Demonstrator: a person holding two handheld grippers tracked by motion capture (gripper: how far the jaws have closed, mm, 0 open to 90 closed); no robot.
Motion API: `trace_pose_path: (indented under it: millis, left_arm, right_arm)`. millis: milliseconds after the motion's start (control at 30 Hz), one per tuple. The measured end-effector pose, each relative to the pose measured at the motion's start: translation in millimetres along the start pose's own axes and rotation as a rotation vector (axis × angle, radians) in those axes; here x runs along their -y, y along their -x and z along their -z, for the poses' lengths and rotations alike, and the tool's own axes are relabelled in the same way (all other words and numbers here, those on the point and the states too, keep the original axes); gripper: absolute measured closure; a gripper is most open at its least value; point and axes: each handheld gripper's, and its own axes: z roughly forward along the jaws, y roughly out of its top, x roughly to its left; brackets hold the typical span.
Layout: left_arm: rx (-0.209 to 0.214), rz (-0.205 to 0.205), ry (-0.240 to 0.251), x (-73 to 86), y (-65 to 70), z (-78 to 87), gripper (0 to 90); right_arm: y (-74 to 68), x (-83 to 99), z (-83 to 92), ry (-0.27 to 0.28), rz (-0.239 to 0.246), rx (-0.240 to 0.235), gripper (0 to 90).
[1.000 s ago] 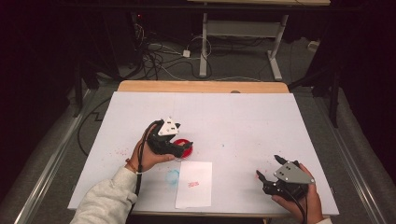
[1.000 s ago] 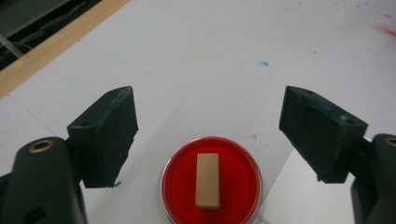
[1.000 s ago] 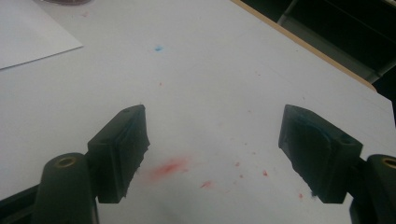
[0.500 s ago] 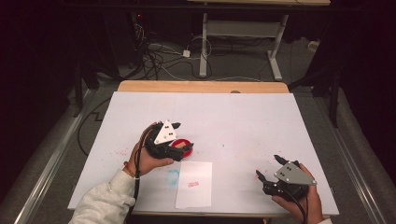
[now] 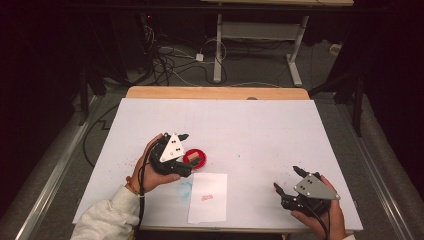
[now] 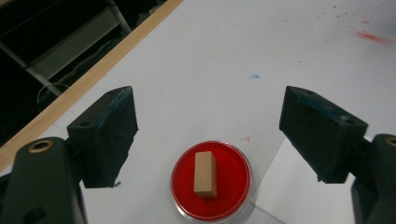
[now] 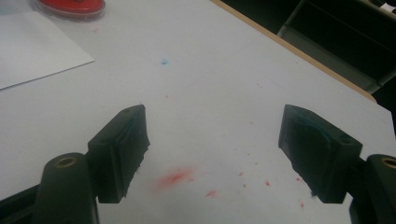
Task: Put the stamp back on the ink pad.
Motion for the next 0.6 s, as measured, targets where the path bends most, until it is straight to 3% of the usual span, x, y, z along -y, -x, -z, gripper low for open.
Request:
trace_pose_path:
  millis: [200,600]
  left_arm:
    - [-0.040,-0.029,-0.002,5.0,2.6,8.0,17.4]
    - [-0.084,-0.046,0.014,23.8,4.8,24.4,17.2]
  right_arm:
    - [-0.9,-0.9,0.3,0.005,0.003,0.000,24.3]
    - [-1.7,-0.7,-1.0,0.002,0.005,-0.004,24.3]
